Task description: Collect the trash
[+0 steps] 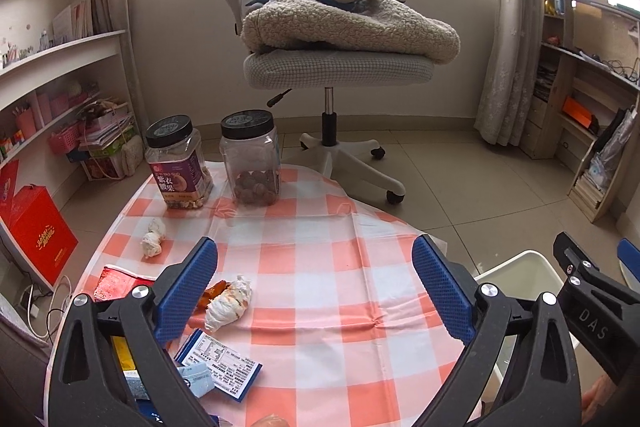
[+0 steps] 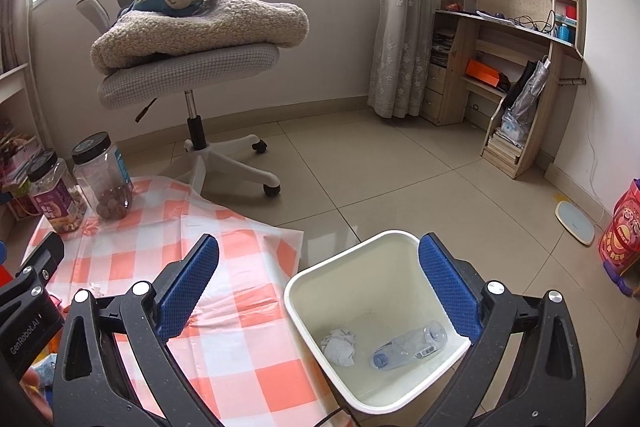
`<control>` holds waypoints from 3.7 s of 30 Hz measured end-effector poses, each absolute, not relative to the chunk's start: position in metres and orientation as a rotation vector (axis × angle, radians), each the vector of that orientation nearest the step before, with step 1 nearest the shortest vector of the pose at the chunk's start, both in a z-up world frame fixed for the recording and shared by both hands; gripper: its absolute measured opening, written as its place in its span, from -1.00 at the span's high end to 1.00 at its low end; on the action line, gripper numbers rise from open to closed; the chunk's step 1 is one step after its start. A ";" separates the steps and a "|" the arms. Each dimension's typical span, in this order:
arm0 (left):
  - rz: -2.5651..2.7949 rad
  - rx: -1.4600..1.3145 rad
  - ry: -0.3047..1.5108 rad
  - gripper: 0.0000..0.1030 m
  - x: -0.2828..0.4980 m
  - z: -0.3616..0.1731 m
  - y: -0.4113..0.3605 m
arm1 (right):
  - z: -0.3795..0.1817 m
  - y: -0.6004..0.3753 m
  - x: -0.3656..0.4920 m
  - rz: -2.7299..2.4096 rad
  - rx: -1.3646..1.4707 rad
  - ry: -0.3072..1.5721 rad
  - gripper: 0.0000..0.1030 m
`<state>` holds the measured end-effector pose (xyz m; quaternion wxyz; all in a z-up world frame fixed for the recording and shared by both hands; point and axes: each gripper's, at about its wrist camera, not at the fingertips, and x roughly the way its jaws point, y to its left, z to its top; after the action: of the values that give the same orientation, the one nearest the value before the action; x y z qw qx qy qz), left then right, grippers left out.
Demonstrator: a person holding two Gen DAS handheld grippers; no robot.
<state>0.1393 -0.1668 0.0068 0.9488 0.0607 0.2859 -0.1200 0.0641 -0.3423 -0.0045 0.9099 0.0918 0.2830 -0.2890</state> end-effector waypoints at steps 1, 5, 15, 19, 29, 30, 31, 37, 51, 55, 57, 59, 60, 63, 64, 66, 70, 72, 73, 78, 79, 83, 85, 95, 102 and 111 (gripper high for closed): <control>-0.236 0.124 0.589 -0.85 0.141 0.006 -0.164 | -0.004 -0.338 0.067 -0.591 0.188 0.582 -0.86; -0.213 0.120 0.612 -0.85 0.147 0.005 -0.151 | -0.004 -0.325 0.076 -0.563 0.188 0.585 -0.86; -0.131 0.102 0.661 -0.85 0.166 0.001 -0.114 | -0.007 -0.291 0.104 -0.485 0.184 0.608 -0.86; -0.071 0.090 0.692 -0.85 0.177 -0.003 -0.093 | -0.010 -0.276 0.115 -0.450 0.188 0.617 -0.86; 0.078 -0.006 0.862 -0.85 0.214 -0.024 -0.022 | -0.023 -0.228 0.150 -0.347 0.171 0.660 -0.86; 0.096 -0.015 0.876 -0.85 0.218 -0.026 -0.013 | -0.026 -0.223 0.154 -0.335 0.165 0.669 -0.86; 0.116 -0.024 0.886 -0.85 0.222 -0.029 -0.004 | -0.028 -0.218 0.158 -0.326 0.161 0.678 -0.86; 0.234 -0.088 0.983 -0.85 0.254 -0.047 0.055 | -0.047 -0.190 0.182 -0.244 0.125 0.744 -0.86; 0.014 -0.490 1.286 -0.43 0.300 -0.143 0.110 | -0.126 -0.181 0.236 0.027 0.456 1.060 -0.86; -0.050 -0.510 1.295 0.08 0.301 -0.144 0.103 | -0.147 -0.178 0.248 0.101 0.561 1.119 -0.86; -0.085 -0.511 1.278 0.19 0.301 -0.133 0.099 | -0.155 -0.173 0.254 0.123 0.575 1.144 -0.86; -0.105 -0.493 1.259 0.20 0.298 -0.121 0.093 | -0.163 -0.169 0.258 0.138 0.595 1.163 -0.86; -0.112 -0.482 1.247 0.20 0.296 -0.114 0.089 | -0.166 -0.168 0.258 0.141 0.605 1.160 -0.88; -0.135 -0.459 1.176 0.20 0.288 -0.086 0.087 | -0.164 -0.163 0.261 0.155 0.625 1.131 -0.87; -0.137 -0.451 1.148 0.20 0.286 -0.077 0.088 | -0.164 -0.162 0.262 0.161 0.634 1.126 -0.84; -0.131 -0.428 1.092 0.19 0.283 -0.059 0.088 | -0.162 -0.157 0.264 0.159 0.620 1.117 -0.81; -0.097 -0.375 1.022 0.19 0.278 -0.039 0.096 | -0.161 -0.141 0.266 0.143 0.478 1.118 -0.46; -0.082 -0.356 1.017 0.19 0.279 -0.039 0.098 | -0.161 -0.133 0.266 0.144 0.416 1.123 0.03; -0.080 -0.356 1.021 0.19 0.280 -0.040 0.098 | -0.162 -0.131 0.266 0.156 0.406 1.130 0.12; -0.066 -0.322 1.011 0.19 0.275 -0.038 0.100 | -0.147 -0.139 0.262 0.156 0.403 1.075 0.17; -0.065 -0.314 1.002 0.19 0.273 -0.036 0.099 | -0.140 -0.142 0.260 0.153 0.400 1.055 0.17; -0.056 -0.271 0.959 0.19 0.267 -0.027 0.092 | -0.109 -0.154 0.252 0.128 0.369 0.965 0.17; -0.052 -0.249 0.934 0.19 0.264 -0.023 0.088 | -0.092 -0.159 0.246 0.111 0.345 0.916 0.17; -0.043 -0.133 0.782 0.18 0.241 0.003 0.055 | -0.038 -0.187 0.215 0.002 0.235 0.735 0.17; -0.054 -0.047 0.701 0.18 0.224 0.014 0.026 | -0.020 -0.195 0.195 -0.069 0.162 0.658 0.16; -0.103 0.000 0.671 0.18 0.211 0.015 -0.005 | -0.003 -0.216 0.168 -0.138 0.109 0.596 0.15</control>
<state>0.2110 -0.0050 0.0150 0.9429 -0.0002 0.3292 -0.0505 0.1678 -0.2161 -0.0026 0.9522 0.0538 0.2931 -0.0679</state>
